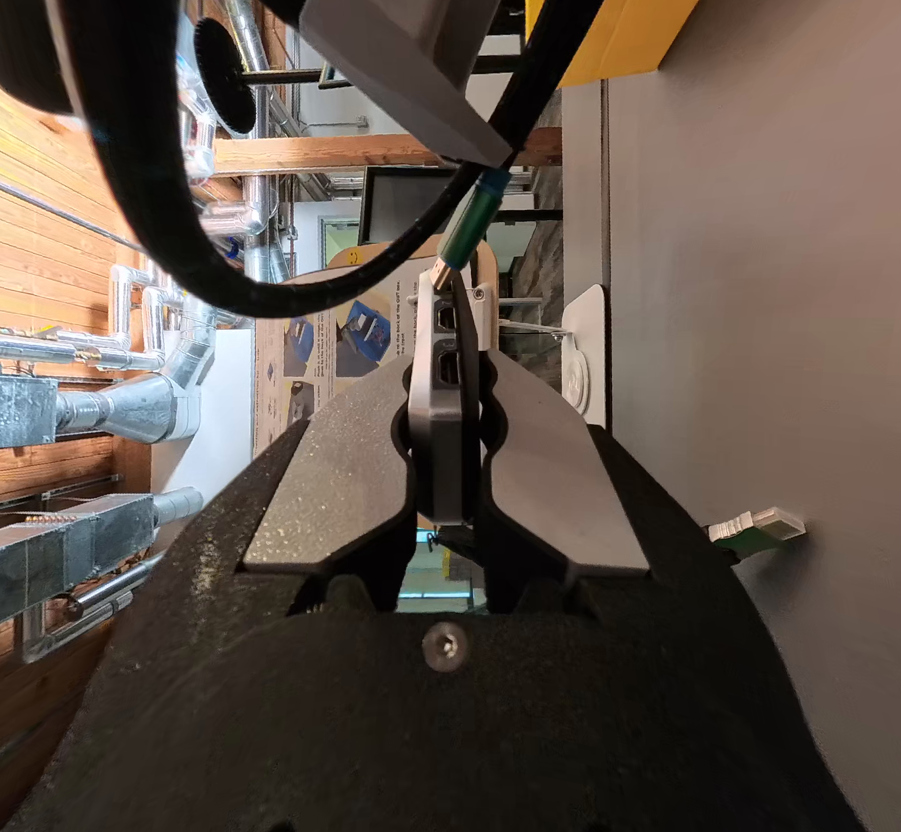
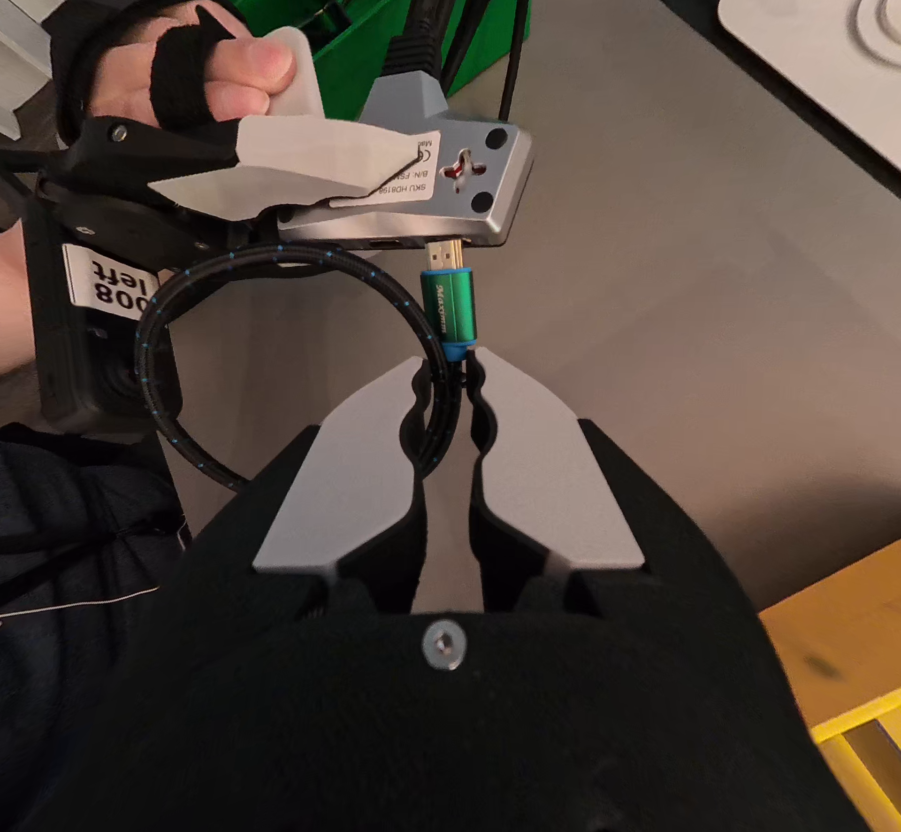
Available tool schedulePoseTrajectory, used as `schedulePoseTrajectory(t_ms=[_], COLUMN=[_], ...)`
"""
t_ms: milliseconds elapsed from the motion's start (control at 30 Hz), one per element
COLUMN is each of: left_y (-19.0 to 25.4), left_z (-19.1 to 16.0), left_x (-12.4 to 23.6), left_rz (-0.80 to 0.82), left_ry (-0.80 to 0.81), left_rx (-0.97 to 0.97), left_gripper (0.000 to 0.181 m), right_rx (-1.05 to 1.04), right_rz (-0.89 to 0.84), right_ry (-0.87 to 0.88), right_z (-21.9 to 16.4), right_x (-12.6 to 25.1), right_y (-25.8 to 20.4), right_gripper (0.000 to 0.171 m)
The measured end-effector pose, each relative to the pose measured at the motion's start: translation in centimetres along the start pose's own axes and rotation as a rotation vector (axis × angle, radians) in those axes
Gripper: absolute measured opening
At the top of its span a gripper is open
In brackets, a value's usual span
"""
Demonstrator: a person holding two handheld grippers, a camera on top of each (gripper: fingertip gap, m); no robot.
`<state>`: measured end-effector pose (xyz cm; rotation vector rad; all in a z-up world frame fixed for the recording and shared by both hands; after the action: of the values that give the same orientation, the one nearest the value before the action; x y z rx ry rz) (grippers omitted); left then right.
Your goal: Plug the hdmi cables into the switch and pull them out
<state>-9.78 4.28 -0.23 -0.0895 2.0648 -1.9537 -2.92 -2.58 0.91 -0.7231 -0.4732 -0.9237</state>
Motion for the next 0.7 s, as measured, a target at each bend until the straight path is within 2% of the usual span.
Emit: schedulePoseTrajectory(t_ms=[333, 700], left_y=[0.7, 1.2], left_z=[0.6, 0.7], left_x=[0.2, 0.5], left_rz=[-0.001, -0.03], left_ry=[0.039, 0.07], left_rx=[-0.067, -0.101], left_gripper=[0.023, 0.023], right_rx=[-0.074, -0.084], right_rz=[0.051, 0.026], right_ry=[-0.069, -0.108], right_z=[-1.2, -1.6], right_x=[-0.5, -0.7], right_y=[0.1, 0.4], right_gripper=[0.014, 0.013])
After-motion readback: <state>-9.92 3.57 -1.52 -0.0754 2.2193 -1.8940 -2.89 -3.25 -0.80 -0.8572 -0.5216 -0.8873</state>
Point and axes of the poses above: each gripper's, where its closed fingertips meet, x back along the fingers, z out of its top, y = z × x across the jaws, the point moved 4 cm from there along x, back along the fingers, and after that the axes turned 9 degrees about z, right-handed, at the moved point
